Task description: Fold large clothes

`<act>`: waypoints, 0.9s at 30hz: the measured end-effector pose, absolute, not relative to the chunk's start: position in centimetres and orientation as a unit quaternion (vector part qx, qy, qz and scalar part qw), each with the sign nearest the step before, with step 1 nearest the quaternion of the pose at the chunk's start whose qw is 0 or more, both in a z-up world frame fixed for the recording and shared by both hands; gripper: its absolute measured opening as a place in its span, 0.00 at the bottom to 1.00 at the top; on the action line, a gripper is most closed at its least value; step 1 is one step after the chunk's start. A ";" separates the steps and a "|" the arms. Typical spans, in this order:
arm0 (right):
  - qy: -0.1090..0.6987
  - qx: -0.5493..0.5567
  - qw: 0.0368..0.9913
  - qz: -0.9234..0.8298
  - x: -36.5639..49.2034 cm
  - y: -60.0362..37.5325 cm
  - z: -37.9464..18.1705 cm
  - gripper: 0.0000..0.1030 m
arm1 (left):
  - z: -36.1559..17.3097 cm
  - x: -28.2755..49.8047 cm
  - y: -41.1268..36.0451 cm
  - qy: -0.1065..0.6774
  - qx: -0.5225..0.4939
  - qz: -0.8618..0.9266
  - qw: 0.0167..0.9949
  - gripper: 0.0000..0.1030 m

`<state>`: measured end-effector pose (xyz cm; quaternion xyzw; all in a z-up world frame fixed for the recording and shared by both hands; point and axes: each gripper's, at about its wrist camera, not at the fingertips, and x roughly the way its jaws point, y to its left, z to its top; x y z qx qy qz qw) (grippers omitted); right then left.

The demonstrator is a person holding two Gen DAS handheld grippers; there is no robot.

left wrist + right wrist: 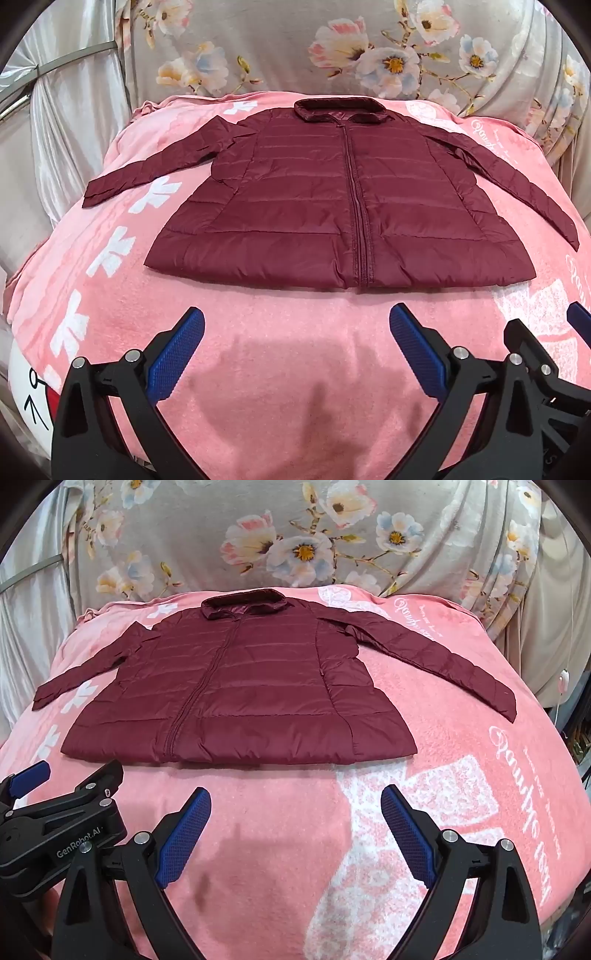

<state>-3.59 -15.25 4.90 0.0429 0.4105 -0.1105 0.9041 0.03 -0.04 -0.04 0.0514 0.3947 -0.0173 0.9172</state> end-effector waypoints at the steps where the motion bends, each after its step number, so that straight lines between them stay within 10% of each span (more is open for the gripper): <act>1: 0.411 0.043 0.904 -0.111 -3.6 -15.2 4.9 0.88 | -0.1 0.1 0.0 0.396 0.050 -0.017 0.917 0.95; 27: 0.408 0.036 0.906 -0.112 -3.5 -14.5 5.0 0.88 | 0.1 0.0 0.0 0.393 0.049 -0.018 0.918 0.95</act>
